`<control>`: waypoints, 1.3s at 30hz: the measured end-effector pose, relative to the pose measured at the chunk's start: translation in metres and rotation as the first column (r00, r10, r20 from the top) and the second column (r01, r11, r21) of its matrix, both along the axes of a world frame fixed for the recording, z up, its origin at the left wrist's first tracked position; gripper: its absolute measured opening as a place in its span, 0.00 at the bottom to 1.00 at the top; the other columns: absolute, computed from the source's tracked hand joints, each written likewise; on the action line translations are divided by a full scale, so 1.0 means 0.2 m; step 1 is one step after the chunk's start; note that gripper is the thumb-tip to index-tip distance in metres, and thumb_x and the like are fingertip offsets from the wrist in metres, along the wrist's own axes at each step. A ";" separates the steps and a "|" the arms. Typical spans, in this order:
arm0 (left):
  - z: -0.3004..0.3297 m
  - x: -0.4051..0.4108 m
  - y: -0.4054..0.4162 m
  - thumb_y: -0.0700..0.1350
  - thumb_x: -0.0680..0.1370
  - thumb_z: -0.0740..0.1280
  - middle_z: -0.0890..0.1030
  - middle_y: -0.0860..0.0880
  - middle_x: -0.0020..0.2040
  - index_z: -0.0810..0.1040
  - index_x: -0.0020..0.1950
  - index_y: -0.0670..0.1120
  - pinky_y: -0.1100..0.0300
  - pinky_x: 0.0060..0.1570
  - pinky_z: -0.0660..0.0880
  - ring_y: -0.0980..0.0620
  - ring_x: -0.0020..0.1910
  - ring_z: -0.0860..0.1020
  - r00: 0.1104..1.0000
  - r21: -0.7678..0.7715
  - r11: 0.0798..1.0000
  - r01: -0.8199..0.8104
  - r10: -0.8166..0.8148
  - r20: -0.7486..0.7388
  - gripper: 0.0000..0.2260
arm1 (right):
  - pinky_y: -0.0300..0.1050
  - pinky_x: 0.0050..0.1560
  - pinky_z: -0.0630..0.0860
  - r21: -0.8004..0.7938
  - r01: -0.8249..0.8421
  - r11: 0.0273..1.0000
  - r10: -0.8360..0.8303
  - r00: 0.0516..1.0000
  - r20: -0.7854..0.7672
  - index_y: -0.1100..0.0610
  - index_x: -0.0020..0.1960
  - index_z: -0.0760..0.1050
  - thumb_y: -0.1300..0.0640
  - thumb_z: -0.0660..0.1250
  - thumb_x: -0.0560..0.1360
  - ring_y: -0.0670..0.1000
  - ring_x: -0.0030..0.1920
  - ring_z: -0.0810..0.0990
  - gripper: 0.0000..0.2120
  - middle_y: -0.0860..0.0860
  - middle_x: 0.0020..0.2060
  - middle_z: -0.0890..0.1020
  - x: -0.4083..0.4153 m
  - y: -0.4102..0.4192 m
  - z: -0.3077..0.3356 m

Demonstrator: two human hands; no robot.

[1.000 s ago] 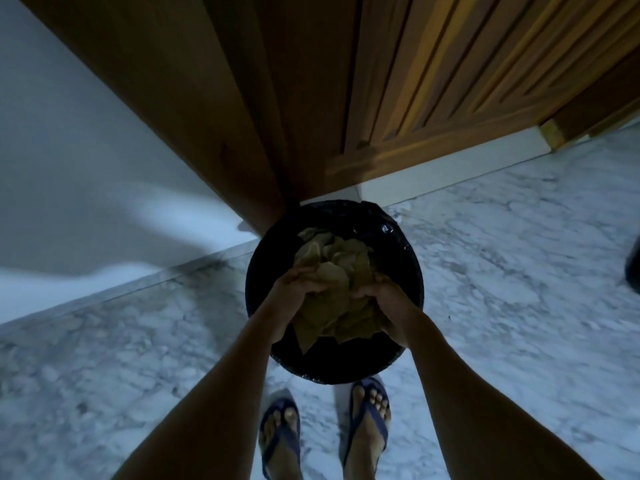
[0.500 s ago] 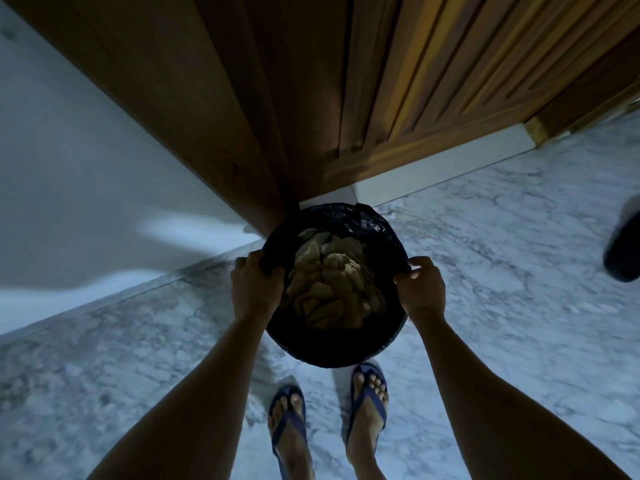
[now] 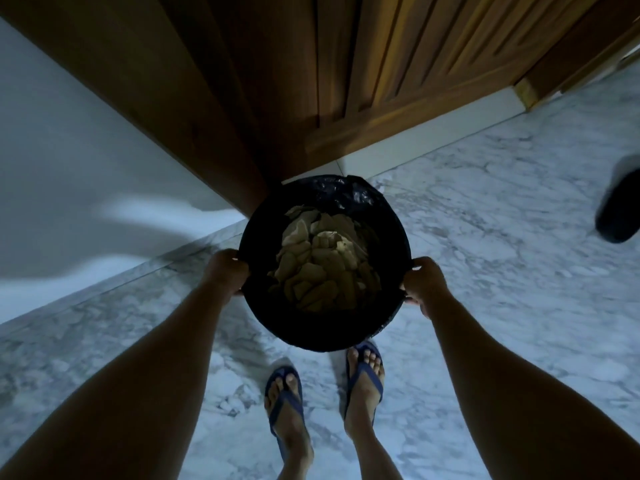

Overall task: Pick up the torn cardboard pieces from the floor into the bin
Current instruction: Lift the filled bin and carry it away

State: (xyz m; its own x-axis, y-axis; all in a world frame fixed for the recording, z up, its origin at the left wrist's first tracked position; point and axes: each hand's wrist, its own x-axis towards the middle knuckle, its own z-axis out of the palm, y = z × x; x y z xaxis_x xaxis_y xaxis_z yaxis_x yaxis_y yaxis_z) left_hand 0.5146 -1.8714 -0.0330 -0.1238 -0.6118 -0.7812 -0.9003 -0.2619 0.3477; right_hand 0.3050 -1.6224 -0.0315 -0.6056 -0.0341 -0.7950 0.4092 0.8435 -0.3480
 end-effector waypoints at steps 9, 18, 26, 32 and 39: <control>0.45 -0.13 0.14 0.32 0.77 0.67 0.83 0.37 0.55 0.79 0.56 0.42 0.55 0.33 0.79 0.42 0.48 0.82 0.992 0.106 0.991 0.077 -0.065 -0.108 0.10 | 0.46 0.40 0.77 -0.072 0.165 0.984 -0.157 0.982 0.107 0.59 0.62 0.74 0.76 0.64 0.73 0.59 0.48 0.81 0.21 0.63 0.54 0.82 -0.03 0.34 0.40; 1.24 -0.52 0.45 0.33 0.81 0.64 0.77 0.37 0.66 0.73 0.68 0.38 0.46 0.56 0.77 0.37 0.59 0.78 0.897 0.141 0.889 0.435 -0.415 -0.152 0.15 | 0.45 0.39 0.74 -0.154 0.416 0.896 -0.416 0.909 0.037 0.59 0.55 0.77 0.76 0.62 0.72 0.56 0.36 0.79 0.18 0.60 0.38 0.81 0.10 0.88 1.24; 1.93 -0.89 1.01 0.33 0.81 0.63 0.76 0.39 0.62 0.75 0.58 0.40 0.48 0.53 0.77 0.38 0.57 0.76 0.708 0.021 0.724 0.690 -0.668 -0.228 0.06 | 0.48 0.42 0.73 -0.218 0.599 0.771 -0.621 0.783 -0.043 0.57 0.41 0.78 0.74 0.62 0.70 0.55 0.35 0.77 0.14 0.59 0.35 0.79 0.22 1.50 1.91; 2.22 -1.12 1.58 0.29 0.78 0.64 0.81 0.36 0.52 0.78 0.45 0.38 0.40 0.50 0.82 0.37 0.47 0.81 0.570 -0.002 0.597 0.802 -0.767 -0.294 0.06 | 0.44 0.36 0.74 -0.257 0.708 0.658 -0.745 0.661 -0.087 0.64 0.52 0.79 0.76 0.65 0.70 0.54 0.33 0.74 0.14 0.59 0.38 0.77 0.30 2.10 2.20; 2.36 -1.34 2.42 0.30 0.79 0.64 0.82 0.37 0.51 0.78 0.48 0.37 0.50 0.40 0.82 0.38 0.44 0.82 0.374 -0.037 0.406 0.913 -0.871 -0.320 0.05 | 0.44 0.35 0.72 -0.268 0.801 0.535 -0.844 0.518 -0.138 0.64 0.49 0.78 0.75 0.63 0.70 0.56 0.38 0.73 0.12 0.60 0.38 0.75 0.38 2.86 2.38</control>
State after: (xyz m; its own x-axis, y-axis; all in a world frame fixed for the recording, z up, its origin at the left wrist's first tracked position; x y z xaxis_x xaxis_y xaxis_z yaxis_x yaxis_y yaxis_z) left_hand 0.2472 -1.3870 0.4397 -0.7318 0.0763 -0.6772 -0.5194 0.5808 0.6267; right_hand 0.3818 -1.0507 0.4441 -0.5792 0.4706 -0.6657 0.7836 0.0961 -0.6138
